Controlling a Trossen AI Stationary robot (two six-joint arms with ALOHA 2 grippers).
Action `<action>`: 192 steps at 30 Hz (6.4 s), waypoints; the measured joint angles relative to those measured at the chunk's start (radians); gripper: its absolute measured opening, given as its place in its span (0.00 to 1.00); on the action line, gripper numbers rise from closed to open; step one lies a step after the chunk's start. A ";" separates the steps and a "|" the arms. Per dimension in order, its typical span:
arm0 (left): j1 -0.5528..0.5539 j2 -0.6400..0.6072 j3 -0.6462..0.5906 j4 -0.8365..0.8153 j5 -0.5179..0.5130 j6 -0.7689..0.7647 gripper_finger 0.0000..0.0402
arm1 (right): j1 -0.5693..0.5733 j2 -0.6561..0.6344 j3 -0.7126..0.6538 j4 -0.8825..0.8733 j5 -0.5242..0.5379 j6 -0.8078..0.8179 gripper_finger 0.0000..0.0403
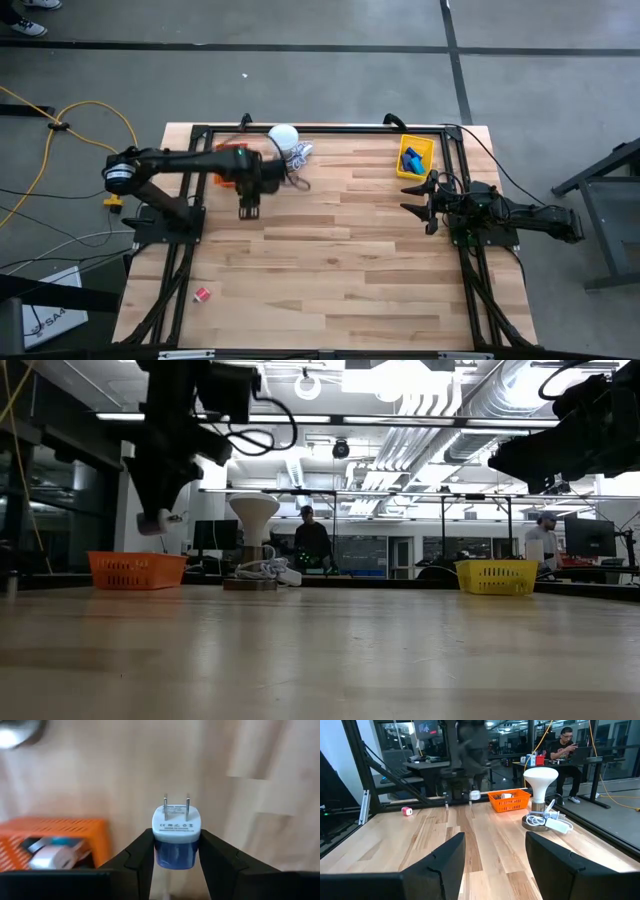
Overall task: Pick & Place Office items
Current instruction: Put the purple charger adapter into the orange basket, then put the pink charger adapter into the orange basket
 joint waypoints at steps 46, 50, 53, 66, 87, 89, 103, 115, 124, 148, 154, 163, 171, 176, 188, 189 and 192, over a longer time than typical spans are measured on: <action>0.730 0.002 -0.008 0.026 -0.063 0.067 0.37 | 0.000 0.000 0.000 0.000 0.000 0.000 0.48; 0.730 0.003 -0.030 0.029 -0.063 0.052 0.41 | 0.000 0.000 0.000 0.000 0.000 0.000 0.48; 0.730 0.003 -0.039 0.030 -0.063 0.051 0.42 | 0.000 0.000 0.000 0.000 0.000 0.000 0.48; 0.733 -0.008 -0.039 0.038 -0.043 0.075 0.42 | 0.000 0.000 0.000 0.000 0.000 0.000 0.48; 0.644 -0.117 -0.019 0.030 0.025 0.117 0.42 | 0.000 0.000 0.000 0.000 0.000 0.000 0.48; 0.606 -0.117 -0.019 0.019 0.064 0.101 0.42 | 0.000 0.000 0.000 0.000 0.000 0.000 0.48; 0.102 -0.117 -0.019 0.001 0.063 -0.036 0.42 | 0.000 0.000 0.000 0.000 0.000 0.000 0.48; -0.333 -0.117 -0.019 0.003 0.025 -0.271 0.42 | 0.000 0.000 0.000 0.000 0.000 0.000 0.48; -0.638 -0.117 -0.019 0.003 0.021 -0.421 0.42 | 0.000 0.000 0.000 0.000 0.000 0.000 0.48; -1.179 0.007 -0.033 -0.019 -0.011 -1.103 0.42 | 0.000 0.000 0.000 0.000 0.000 0.000 0.48; -1.234 0.039 -0.035 -0.045 -0.003 -1.474 0.42 | 0.000 0.000 0.000 0.000 0.000 0.000 0.48; -1.296 0.093 -0.034 -0.041 0.054 -1.777 0.42 | 0.000 0.000 0.000 0.000 0.000 0.000 0.48; -1.306 0.172 -0.035 -0.034 0.053 -1.803 0.42 | 0.000 0.000 0.000 0.000 0.000 0.000 0.48; -1.306 0.189 -0.035 -0.034 0.053 -1.811 0.42 | 0.000 0.000 0.000 0.000 0.000 0.000 0.48; -1.311 0.220 -0.035 0.023 0.060 -1.866 0.42 | 0.000 0.000 0.000 0.000 0.000 0.000 0.48; -1.313 0.226 -0.035 0.027 0.066 -1.867 0.42 | 0.000 0.000 0.000 0.000 0.000 0.000 0.48; -1.314 0.232 -0.035 0.031 0.085 -1.867 0.42 | 0.000 0.000 0.000 0.000 0.000 0.000 0.48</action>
